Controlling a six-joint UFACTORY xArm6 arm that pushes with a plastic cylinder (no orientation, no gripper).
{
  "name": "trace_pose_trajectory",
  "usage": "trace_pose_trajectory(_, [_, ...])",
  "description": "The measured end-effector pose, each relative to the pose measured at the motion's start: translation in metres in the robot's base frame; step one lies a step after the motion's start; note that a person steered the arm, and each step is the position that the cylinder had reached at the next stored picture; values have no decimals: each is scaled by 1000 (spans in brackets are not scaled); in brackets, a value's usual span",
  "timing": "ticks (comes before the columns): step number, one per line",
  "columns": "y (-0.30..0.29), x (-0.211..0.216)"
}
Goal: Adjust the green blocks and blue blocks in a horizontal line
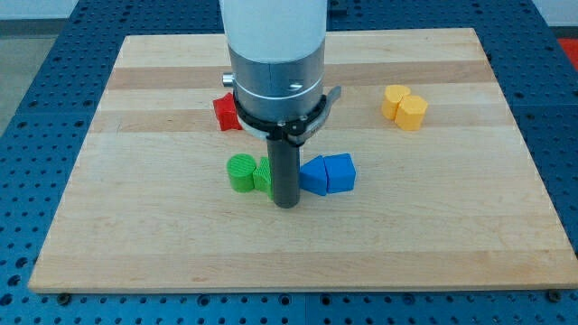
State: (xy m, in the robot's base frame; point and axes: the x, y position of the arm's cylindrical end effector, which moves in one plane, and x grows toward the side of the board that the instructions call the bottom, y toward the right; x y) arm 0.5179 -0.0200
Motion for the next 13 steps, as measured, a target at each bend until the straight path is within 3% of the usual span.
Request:
trace_pose_trajectory(1, [0, -4])
trace_pose_trajectory(3, [-14, 39])
trace_pose_trajectory(4, [-42, 23])
trace_pose_trajectory(8, [41, 19])
trace_pose_trajectory(11, [45, 1])
trace_pose_trajectory(13, [54, 12])
